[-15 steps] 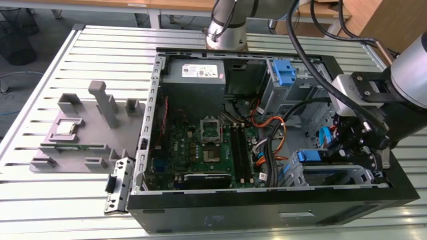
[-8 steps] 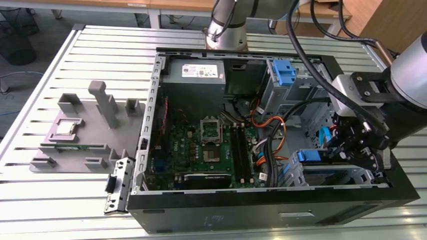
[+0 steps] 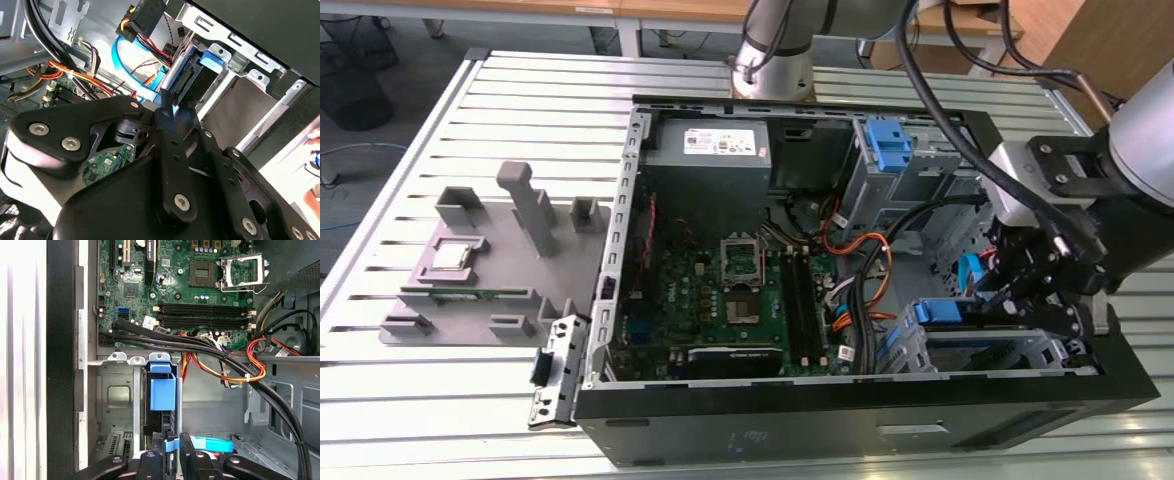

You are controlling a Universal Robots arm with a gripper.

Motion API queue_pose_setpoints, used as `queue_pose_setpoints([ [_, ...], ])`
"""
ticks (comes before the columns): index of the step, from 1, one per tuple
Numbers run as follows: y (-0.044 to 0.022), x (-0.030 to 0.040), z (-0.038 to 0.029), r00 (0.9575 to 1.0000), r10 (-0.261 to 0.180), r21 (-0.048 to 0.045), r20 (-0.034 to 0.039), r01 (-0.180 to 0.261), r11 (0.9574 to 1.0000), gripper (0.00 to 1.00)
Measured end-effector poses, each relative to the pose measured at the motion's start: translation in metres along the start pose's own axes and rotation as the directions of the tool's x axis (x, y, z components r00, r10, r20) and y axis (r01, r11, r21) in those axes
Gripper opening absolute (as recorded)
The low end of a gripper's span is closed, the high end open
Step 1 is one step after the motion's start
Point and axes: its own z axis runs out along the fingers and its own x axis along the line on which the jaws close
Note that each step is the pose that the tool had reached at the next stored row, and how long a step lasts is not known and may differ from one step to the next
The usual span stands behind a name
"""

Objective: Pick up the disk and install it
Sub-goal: 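Insert the first disk wire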

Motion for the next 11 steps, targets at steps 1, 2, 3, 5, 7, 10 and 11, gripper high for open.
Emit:
queue_pose_setpoints([
  [1,0.0,-0.0003,-0.0022,1.0,0.0,0.0,0.0,0.0,1.0,0.28],
  [2,-0.0001,-0.0005,-0.0045,1.0,0.0,-0.0001,-0.0001,0.0,1.0,0.28],
  [3,-0.0001,-0.0007,-0.0062,1.0,0.0,-0.0001,0.0,0.0,1.0,0.28],
  [5,-0.0002,-0.0012,-0.0102,1.0,0.0,-0.0001,-0.0001,0.0,1.0,0.28],
  [7,-0.0002,-0.0016,-0.014,1.0,0.0,-0.0001,-0.0001,0.0,1.0,0.28],
  [10,-0.0002,-0.0018,-0.0154,1.0,0.0,-0.0001,0.0003,0.0,1.0,0.28],
  [11,-0.0003,-0.0018,-0.0154,1.0,0.0,-0.0001,0.0003,0.0,1.0,0.28],
])
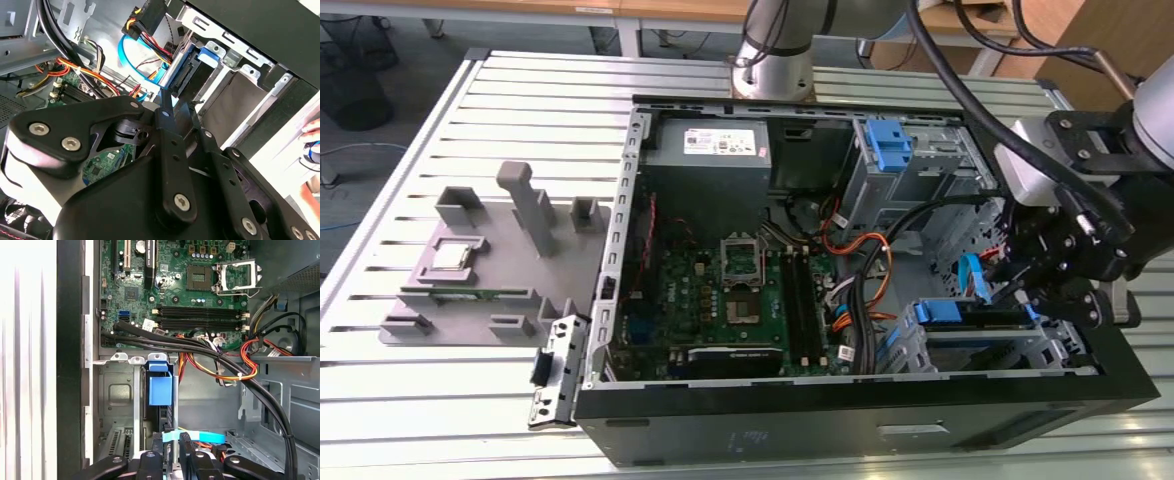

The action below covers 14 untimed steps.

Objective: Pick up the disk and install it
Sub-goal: 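Insert the first disk wire, then insert the second disk wire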

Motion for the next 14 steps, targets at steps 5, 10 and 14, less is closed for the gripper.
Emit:
queue_pose_setpoints([
  [5,-0.0016,-0.0001,-0.0002,1.0,0.0,0.0,-0.0003,0.0,1.0,0.28],
  [10,-0.0017,-0.0003,-0.0024,1.0,0.0,0.0,0.0004,0.0,1.0,0.28],
  [14,-0.0016,-0.0003,-0.0025,1.0,0.0,0.0,0.0006,0.0,1.0,0.28],
])
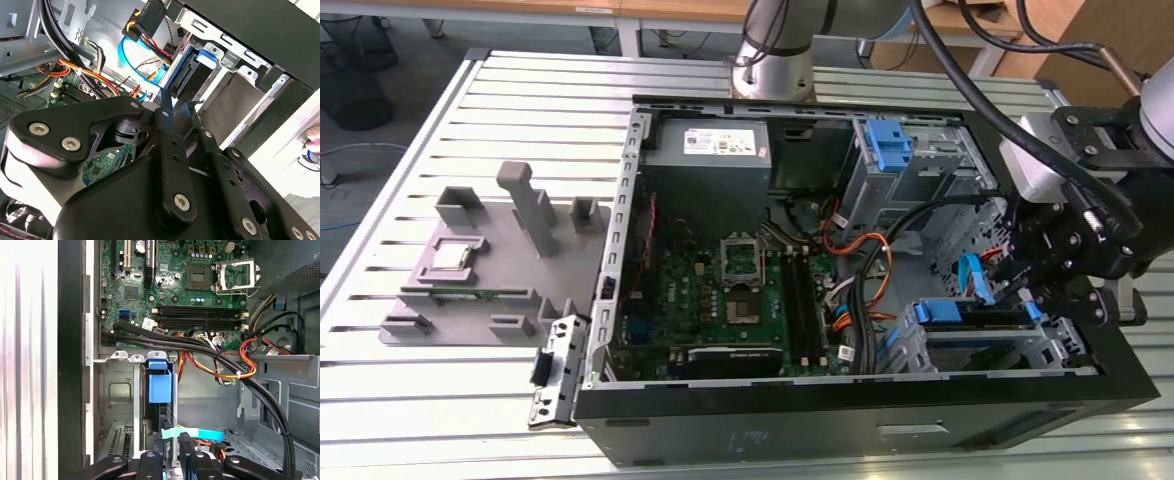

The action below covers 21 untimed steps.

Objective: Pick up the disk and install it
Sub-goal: 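Insert the second disk wire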

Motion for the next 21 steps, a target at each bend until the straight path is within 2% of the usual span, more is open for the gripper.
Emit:
queue_pose_setpoints([
  [7,0.0,0.0,-0.0005,1.0,0.0,0.0,-0.0001,0.0,1.0,0.28],
  [15,-0.0002,-0.0012,-0.0102,1.0,0.0,0.0,-0.0001,0.0,1.0,0.28],
  [21,-0.0003,-0.0013,-0.0111,1.0,0.0,-0.0009,0.0011,0.0,1.0,0.28],
])
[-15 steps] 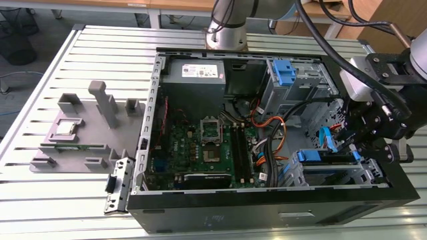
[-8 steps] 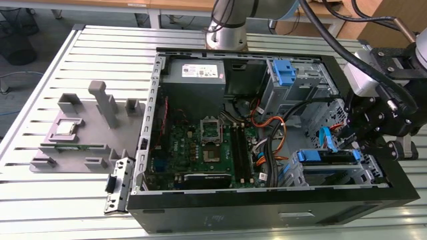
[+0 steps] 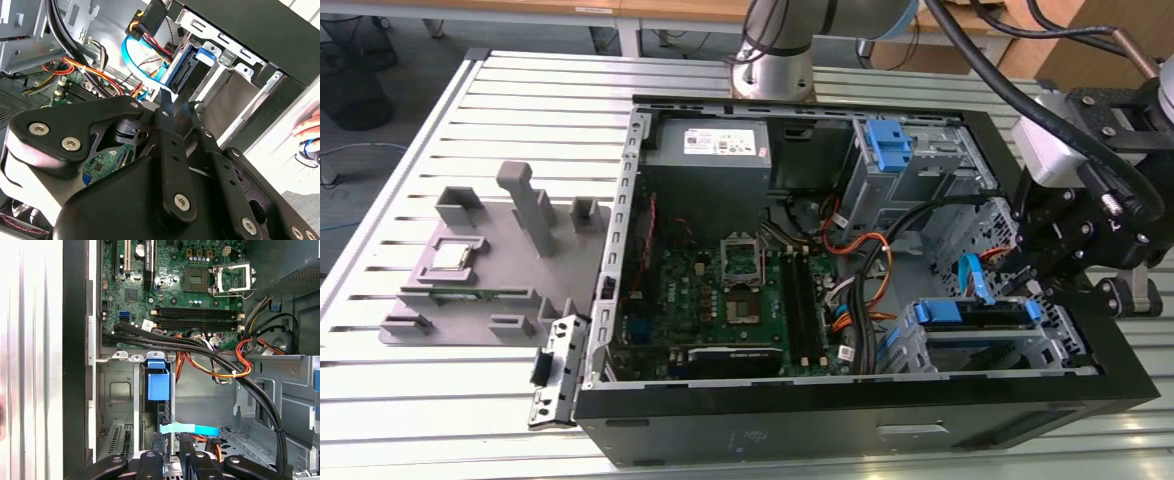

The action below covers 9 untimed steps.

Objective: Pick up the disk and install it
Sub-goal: 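Insert the second disk wire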

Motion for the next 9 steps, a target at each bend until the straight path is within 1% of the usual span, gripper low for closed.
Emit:
queue_pose_setpoints([
  [6,0.0,0.0,0.0,1.0,0.0,-0.0001,0.0004,0.0,1.0,0.28],
  [9,0.0,-0.0001,-0.0015,1.0,0.0,-0.0001,0.0004,0.0,1.0,0.28],
])
